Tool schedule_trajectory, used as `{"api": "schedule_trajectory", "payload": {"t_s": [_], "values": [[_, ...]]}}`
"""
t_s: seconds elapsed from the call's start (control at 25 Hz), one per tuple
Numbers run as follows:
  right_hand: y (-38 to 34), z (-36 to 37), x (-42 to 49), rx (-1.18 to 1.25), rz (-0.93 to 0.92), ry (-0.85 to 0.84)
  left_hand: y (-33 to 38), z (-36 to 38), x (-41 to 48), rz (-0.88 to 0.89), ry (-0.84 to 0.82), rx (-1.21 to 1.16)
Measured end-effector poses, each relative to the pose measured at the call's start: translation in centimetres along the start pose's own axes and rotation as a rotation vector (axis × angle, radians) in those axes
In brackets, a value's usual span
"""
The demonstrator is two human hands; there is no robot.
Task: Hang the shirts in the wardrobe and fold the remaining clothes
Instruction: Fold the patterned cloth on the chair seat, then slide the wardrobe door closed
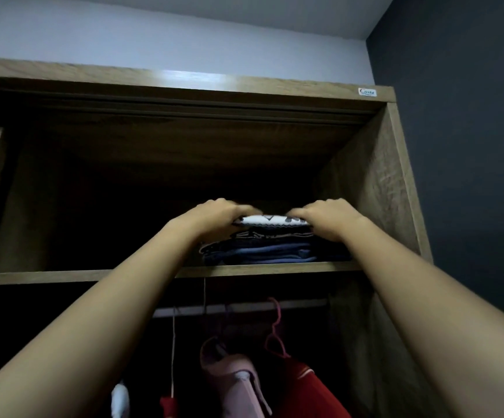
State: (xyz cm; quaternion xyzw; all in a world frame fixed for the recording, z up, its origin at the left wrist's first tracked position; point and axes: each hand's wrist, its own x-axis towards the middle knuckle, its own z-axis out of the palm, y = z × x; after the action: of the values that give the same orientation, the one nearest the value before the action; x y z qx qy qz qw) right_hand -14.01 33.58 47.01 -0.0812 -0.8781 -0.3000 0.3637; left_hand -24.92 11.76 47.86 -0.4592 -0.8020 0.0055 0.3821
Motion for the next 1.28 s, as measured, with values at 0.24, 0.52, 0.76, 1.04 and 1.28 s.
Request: {"api": "schedule_trajectory", "payload": {"t_s": [0.24, 0.52, 0.76, 1.04, 1.28], "values": [[-1.1, 2.8, -1.7, 0.301, 0.058, -0.191, 1.1, 1.5, -2.2, -0.102, -0.159, -0.074], [-3.4, 0.6, -2.4, 0.119, 0.022, 0.211, 2.0, -0.4, -3.9, -0.031, 0.101, 0.127], [-15.8, 0.3, -5.9, 0.387, 0.058, 0.632, 0.9, 1.1, -13.9, -0.106, 0.212, 0.041], [-37.0, 1.2, -17.5, 0.732, -0.094, 0.52, 1.3, 6.7, -34.0, -0.388, 0.295, -0.305], [-51.6, 2.2, -25.2, 0.836, -0.397, 0.194, 0.2, 12.5, -48.9, -0.599, 0.176, -0.319]]}}
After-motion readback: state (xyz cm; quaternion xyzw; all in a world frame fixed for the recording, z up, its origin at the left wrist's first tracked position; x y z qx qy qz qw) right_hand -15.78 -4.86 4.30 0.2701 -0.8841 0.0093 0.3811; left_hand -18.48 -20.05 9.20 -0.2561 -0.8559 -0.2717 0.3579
